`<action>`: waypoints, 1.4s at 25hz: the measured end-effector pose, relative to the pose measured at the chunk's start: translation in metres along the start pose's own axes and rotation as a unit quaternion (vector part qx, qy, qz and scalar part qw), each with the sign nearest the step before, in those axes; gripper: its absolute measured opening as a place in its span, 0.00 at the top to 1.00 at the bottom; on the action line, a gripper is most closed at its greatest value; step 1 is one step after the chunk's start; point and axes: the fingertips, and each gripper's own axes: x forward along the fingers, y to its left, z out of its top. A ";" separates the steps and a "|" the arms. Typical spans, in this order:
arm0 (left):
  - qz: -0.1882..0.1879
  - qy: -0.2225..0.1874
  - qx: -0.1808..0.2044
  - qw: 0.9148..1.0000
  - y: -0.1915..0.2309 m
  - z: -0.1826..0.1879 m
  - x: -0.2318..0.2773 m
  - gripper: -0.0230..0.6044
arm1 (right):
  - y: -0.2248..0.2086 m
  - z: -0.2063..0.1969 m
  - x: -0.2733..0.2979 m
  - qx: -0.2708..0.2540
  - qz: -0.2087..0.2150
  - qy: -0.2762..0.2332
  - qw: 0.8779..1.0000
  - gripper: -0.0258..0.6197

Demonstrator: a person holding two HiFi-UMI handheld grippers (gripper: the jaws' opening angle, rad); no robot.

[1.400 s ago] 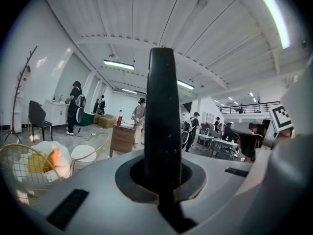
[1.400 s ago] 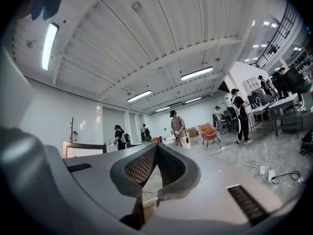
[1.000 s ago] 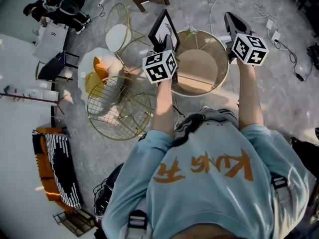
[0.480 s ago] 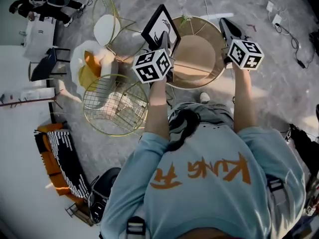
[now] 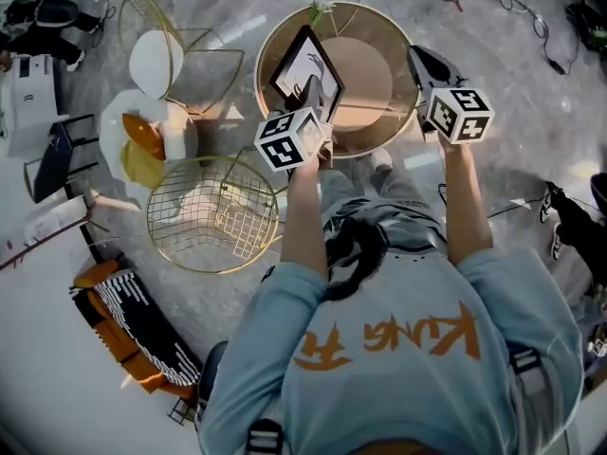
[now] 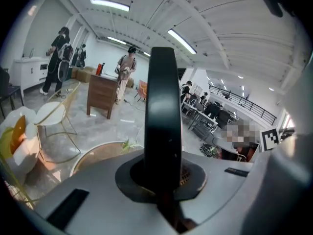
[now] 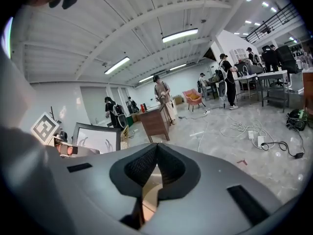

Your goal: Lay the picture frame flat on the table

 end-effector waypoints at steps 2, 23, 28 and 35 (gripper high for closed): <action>-0.016 0.028 -0.011 0.999 0.010 -0.015 0.018 0.92 | -0.002 -0.016 0.007 0.004 -0.014 0.018 1.000 0.96; -0.135 0.235 -0.036 0.962 0.108 -0.154 0.140 0.92 | -0.002 -0.162 0.078 0.038 -0.095 0.139 0.985 0.96; -0.145 0.256 -0.046 0.955 0.123 -0.176 0.164 0.92 | 0.000 -0.190 0.082 0.047 -0.104 0.158 0.981 0.96; -0.153 0.270 -0.071 0.948 0.139 -0.196 0.189 0.92 | -0.001 -0.218 0.090 0.057 -0.110 0.175 0.977 0.96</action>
